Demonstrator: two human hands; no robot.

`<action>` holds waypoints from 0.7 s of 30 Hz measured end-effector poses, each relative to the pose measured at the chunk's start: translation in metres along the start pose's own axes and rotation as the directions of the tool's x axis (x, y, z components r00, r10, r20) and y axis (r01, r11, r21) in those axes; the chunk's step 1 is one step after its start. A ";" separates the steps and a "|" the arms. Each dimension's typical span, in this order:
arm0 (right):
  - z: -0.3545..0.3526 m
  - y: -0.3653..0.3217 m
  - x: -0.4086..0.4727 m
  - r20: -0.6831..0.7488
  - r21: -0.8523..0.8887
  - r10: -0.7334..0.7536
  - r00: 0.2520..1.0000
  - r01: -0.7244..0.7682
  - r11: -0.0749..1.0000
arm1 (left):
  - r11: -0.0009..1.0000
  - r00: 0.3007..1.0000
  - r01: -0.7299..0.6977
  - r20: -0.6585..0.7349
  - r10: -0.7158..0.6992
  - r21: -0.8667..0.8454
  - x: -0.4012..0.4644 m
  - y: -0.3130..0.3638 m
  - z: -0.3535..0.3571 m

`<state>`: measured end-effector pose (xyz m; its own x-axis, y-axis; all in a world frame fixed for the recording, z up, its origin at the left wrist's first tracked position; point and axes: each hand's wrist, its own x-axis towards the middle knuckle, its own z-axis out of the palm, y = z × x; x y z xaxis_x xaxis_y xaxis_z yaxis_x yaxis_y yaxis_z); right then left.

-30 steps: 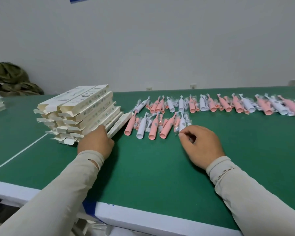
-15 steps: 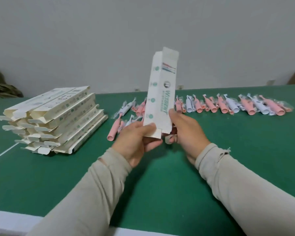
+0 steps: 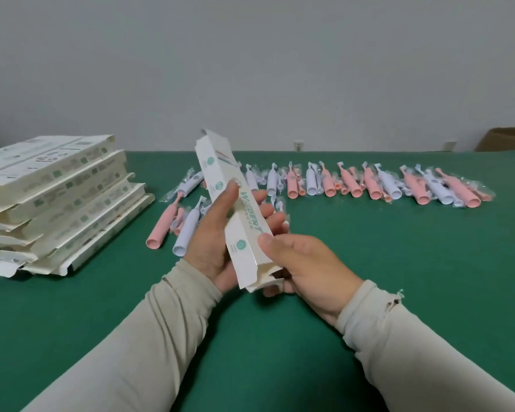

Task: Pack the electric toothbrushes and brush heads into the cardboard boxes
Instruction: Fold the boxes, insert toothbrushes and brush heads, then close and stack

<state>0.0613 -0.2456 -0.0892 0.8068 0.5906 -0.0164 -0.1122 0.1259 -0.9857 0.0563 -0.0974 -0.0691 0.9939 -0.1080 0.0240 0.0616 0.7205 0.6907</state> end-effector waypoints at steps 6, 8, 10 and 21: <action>0.005 0.001 0.001 -0.167 -0.191 -0.098 0.981 0.065 0.979 | 0.983 0.982 -0.122 -0.164 0.099 -0.138 0.001 0.002 -0.004; 0.005 -0.001 -0.003 -0.158 -0.364 -0.220 0.963 0.150 0.919 | 0.975 0.977 -0.164 -0.164 0.139 -0.150 0.001 0.004 -0.004; 0.009 -0.001 -0.007 -0.125 -0.434 -0.295 0.947 0.215 0.875 | 0.974 0.976 -0.180 -0.150 0.159 -0.140 0.002 0.005 -0.004; 0.015 0.000 -0.009 -0.235 -0.630 -0.372 0.898 0.150 0.762 | 0.969 0.980 -0.183 -0.113 0.166 -0.164 -0.003 0.000 0.003</action>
<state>0.0450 -0.2385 -0.0869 0.9026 0.2964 0.3122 0.4015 -0.3177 -0.8590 0.0529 -0.0993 -0.0666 0.9943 0.0908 0.0566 -0.1069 0.8305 0.5467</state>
